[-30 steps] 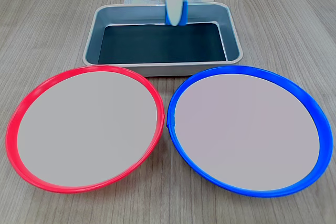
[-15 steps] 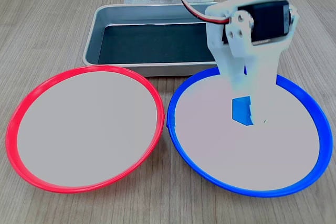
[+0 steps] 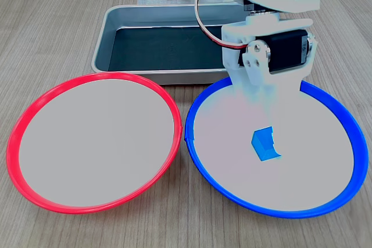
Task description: Move a blue block from tray to blue dish
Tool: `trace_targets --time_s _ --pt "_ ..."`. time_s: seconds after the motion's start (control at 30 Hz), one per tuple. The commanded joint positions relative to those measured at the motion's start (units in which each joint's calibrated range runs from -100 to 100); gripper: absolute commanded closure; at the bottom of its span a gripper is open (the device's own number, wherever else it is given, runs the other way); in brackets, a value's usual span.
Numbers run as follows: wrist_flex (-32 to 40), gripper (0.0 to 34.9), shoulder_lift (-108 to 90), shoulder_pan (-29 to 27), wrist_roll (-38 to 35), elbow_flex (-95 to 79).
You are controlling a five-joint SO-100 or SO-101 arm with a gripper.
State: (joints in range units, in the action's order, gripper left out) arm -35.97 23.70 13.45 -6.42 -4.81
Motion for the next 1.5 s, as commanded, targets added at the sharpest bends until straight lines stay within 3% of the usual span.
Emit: trace_targets --time_s 0.0,0.03,0.2,0.23,0.3,0.4,0.6,0.8,1.2,1.47 --pt "1.3 33.4 -6.7 -0.6 0.3 -0.8" --pt "2.3 34.6 -8.8 -0.8 0.7 -2.2" --pt "12.2 34.7 -29.0 -2.1 3.4 -17.3" --pt "17.8 34.7 -40.2 -3.2 4.2 -27.9" --pt "22.1 34.7 -52.3 -4.8 4.0 -39.5" --pt "23.8 34.7 -74.0 -8.8 2.3 -59.0" --pt "16.6 34.9 -94.7 -13.5 2.0 -80.0" --pt "14.3 34.9 -107.8 -15.9 4.6 -94.4" --pt "-9.5 34.9 -121.2 -17.4 6.2 -95.2" --pt "-11.4 34.6 -122.8 -17.4 6.1 -95.2"
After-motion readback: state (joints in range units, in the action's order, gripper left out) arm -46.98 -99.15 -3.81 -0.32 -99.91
